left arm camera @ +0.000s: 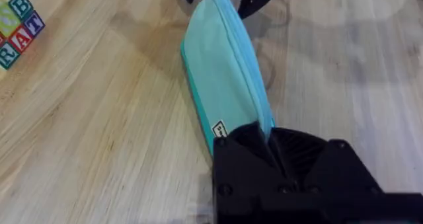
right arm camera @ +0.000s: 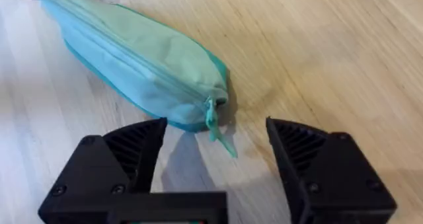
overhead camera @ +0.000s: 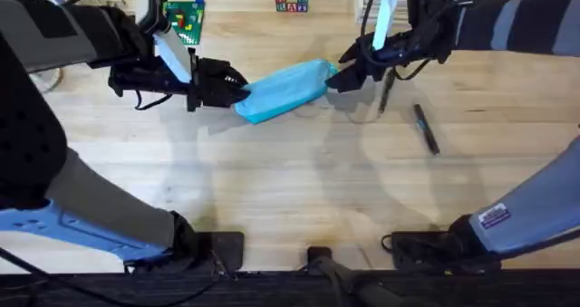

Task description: Unzip the bag, pick up the pens from the table one at a time and place them inside, then zip the bag closed.

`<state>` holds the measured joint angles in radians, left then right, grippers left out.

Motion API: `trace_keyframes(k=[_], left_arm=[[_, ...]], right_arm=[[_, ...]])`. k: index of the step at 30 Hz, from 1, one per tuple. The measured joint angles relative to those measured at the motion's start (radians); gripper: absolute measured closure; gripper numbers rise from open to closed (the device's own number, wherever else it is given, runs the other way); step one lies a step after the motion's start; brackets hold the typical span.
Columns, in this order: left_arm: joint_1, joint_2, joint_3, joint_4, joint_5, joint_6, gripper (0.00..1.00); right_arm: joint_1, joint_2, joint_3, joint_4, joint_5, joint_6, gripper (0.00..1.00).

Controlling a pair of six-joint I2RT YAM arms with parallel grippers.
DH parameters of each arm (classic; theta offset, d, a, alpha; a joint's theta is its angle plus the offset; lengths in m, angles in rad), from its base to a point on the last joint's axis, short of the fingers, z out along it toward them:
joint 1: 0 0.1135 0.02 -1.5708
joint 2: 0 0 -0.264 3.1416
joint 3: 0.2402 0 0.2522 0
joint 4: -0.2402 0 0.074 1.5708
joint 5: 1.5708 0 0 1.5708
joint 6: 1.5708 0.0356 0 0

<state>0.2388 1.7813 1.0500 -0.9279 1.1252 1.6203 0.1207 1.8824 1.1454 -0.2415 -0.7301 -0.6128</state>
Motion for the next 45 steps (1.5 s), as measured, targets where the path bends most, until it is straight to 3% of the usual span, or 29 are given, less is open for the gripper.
trace_keyframes(k=[14,45], left_arm=[[0.0,0.0,0.0,0.0,0.0,0.0,0.958],[0.0,0.0,0.0,0.0,0.0,0.0,0.958]], right_arm=[[0.0,0.0,0.0,0.001,0.0,0.007,0.252],[0.002,0.003,0.0,-0.023,-0.027,0.007,0.387]])
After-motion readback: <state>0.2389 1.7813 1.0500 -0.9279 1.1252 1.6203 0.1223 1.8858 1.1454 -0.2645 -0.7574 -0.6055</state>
